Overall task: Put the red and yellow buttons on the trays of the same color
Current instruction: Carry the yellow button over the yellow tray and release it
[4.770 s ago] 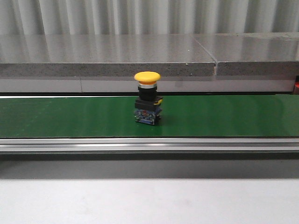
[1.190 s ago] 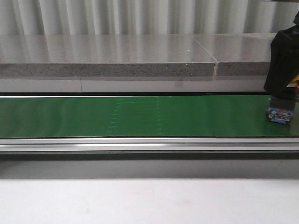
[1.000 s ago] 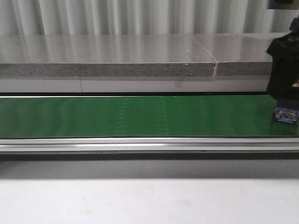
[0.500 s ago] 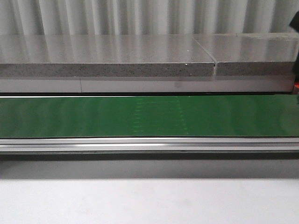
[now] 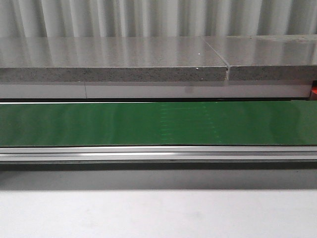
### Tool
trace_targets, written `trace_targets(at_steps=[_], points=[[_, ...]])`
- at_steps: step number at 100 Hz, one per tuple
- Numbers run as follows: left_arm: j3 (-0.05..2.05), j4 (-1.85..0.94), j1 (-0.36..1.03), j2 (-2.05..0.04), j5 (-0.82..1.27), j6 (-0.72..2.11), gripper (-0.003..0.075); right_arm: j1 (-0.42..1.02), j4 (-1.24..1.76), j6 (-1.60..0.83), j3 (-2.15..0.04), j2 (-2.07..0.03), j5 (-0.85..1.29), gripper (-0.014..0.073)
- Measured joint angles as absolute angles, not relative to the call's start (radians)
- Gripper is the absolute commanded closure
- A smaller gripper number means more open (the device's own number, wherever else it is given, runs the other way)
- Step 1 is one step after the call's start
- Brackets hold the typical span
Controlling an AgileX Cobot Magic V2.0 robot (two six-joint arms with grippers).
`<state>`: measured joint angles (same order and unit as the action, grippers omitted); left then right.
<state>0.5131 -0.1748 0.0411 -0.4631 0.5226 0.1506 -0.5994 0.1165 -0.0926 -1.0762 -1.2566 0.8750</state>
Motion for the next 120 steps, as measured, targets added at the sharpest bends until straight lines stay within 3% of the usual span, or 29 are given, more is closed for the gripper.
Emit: trace_targets(at_steps=[18,63,120], points=[[0.513,-0.175,0.041,-0.463,0.523,0.151,0.0740,-0.684,0.114,-0.069,-1.076,-1.261,0.840,0.0515],[0.513,-0.175,0.041,-0.463,0.523,0.151,0.0740,-0.743,0.068,-0.013,-1.076,-1.419,0.806,0.0515],[0.513,-0.175,0.041,-0.463,0.523,0.151,0.0740,-0.749,0.062,0.000,-0.958,-1.524,0.692,0.0515]])
